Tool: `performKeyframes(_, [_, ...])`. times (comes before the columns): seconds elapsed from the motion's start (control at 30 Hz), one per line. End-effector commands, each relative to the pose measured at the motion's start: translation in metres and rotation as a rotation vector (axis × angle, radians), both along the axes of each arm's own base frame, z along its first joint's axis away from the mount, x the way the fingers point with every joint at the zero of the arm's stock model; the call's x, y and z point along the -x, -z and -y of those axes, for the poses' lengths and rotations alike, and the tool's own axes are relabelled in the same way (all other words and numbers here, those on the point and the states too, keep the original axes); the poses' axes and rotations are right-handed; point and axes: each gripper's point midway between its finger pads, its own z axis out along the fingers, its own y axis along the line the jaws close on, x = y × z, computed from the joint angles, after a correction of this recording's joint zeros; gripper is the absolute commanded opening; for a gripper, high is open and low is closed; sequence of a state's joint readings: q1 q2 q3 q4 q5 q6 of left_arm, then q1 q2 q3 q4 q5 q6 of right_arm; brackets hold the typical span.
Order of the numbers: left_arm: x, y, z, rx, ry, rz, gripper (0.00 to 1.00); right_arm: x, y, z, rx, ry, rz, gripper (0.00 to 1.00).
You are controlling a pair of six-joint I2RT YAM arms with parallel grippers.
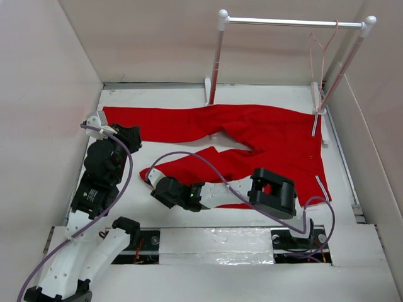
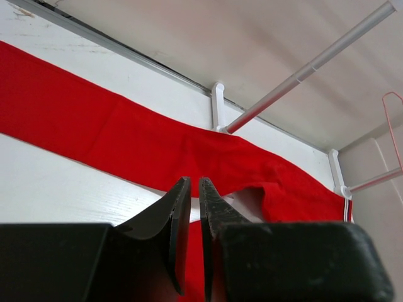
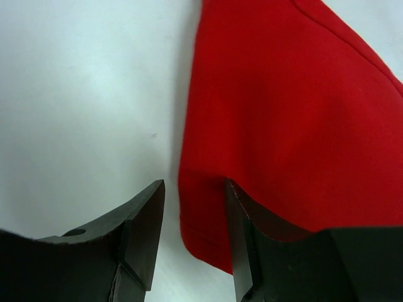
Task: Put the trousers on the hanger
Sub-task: Flatten out the trousers at the center of the board.
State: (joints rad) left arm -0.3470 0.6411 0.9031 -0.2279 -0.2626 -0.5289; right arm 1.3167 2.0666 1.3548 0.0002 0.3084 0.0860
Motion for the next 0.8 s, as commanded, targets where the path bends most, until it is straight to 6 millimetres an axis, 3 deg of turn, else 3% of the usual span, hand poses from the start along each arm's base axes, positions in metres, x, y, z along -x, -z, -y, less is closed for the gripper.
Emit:
performKeyframes(0.0, [-0.003,-0.005,0.003,-0.008,0.014,0.025,0.09,-0.026,-0.023,-0.004,-0.032,0.113,0.090,0.48])
performKeyframes(0.17, [-0.006,-0.001,0.006,-0.004,0.021,0.018,0.09,-0.038,-0.010,0.005,0.005,0.191,0.135,0.37])
performKeyframes(0.2, [-0.006,0.000,0.006,-0.002,0.022,0.014,0.09,-0.040,-0.012,0.005,-0.007,0.209,0.140,0.29])
performKeyframes(0.23, [-0.006,0.002,0.007,-0.001,0.025,0.011,0.09,-0.042,-0.013,0.007,-0.012,0.222,0.150,0.13])
performKeyframes(0.3, [-0.008,0.007,0.010,0.001,0.036,0.004,0.09,-0.043,-0.030,0.006,-0.053,0.235,0.157,0.03])
performKeyframes(0.37, [-0.010,0.008,0.011,0.000,0.036,0.002,0.09,-0.041,-0.051,0.003,-0.104,0.230,0.150,0.00])
performKeyframes(0.4, [-0.011,0.005,0.010,-0.001,0.030,0.000,0.09,-0.039,-0.085,-0.001,-0.183,0.216,0.150,0.00])
performKeyframes(0.47, [-0.013,0.009,0.007,-0.007,0.011,-0.022,0.09,-0.031,-0.121,-0.007,-0.273,0.140,0.124,0.00])
performKeyframes(0.5, [-0.014,0.009,0.006,-0.005,0.003,-0.022,0.09,-0.030,-0.164,-0.005,-0.373,0.120,0.130,0.00])
performKeyframes(0.53, [-0.014,0.008,0.004,0.001,-0.009,-0.023,0.09,-0.019,-0.184,-0.009,-0.427,0.055,0.108,0.00])
performKeyframes(0.6, [-0.014,0.003,-0.001,0.005,-0.037,-0.016,0.10,-0.028,-0.213,-0.003,-0.515,0.026,0.095,0.00])
performKeyframes(0.67, [-0.013,0.004,-0.006,-0.004,-0.067,-0.028,0.10,-0.021,-0.224,-0.004,-0.562,-0.044,0.024,0.02])
performKeyframes(0.77, [-0.011,0.006,-0.016,-0.018,-0.113,-0.046,0.12,-0.010,-0.192,-0.018,-0.518,-0.126,-0.112,0.06])
